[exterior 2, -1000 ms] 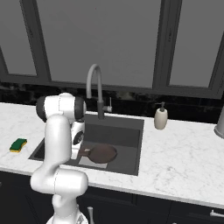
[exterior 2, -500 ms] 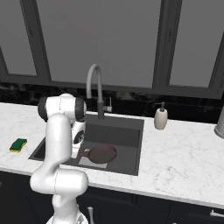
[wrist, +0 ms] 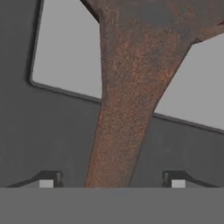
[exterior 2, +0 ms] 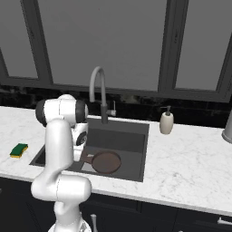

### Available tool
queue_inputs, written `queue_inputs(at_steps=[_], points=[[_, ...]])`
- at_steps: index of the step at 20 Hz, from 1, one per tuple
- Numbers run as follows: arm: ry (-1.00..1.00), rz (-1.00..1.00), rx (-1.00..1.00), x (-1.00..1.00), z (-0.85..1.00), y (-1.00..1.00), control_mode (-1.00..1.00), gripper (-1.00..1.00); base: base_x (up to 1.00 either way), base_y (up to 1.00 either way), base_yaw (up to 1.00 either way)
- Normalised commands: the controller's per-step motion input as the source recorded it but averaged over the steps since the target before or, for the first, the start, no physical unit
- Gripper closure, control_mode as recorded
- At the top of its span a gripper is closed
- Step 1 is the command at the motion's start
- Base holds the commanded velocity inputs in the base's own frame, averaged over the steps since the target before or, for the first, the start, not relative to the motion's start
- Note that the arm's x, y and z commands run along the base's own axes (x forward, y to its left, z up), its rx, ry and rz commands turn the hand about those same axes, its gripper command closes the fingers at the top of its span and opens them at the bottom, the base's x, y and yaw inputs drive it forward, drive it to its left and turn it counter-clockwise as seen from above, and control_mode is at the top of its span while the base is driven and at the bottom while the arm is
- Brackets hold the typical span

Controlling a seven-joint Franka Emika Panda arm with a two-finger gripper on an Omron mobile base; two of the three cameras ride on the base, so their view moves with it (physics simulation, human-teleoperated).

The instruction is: Pick the pan and sponge and place them into the sink. Then turn on the water.

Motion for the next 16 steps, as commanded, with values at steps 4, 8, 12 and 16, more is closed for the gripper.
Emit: queue_inputs(at_steps=[4, 8, 12, 16], points=[[0.0, 0.18, 0.0, -0.14, 0.84, 0.0, -1.0, -1.0, 0.0, 0.0, 0.0], [-0.02, 0.21, 0.0, -0.33, 1.0, 0.0, -1.0, -1.0, 0.0, 0.0, 0.0], [-0.11, 0.35, 0.04, -0.3, 0.96, 0.31, -1.0, -1.0, 0.0, 0.0, 0.0], [-0.09, 0.44, 0.0, -0.35, 0.81, 0.48, -1.0, -1.0, 0.0, 0.0, 0.0]])
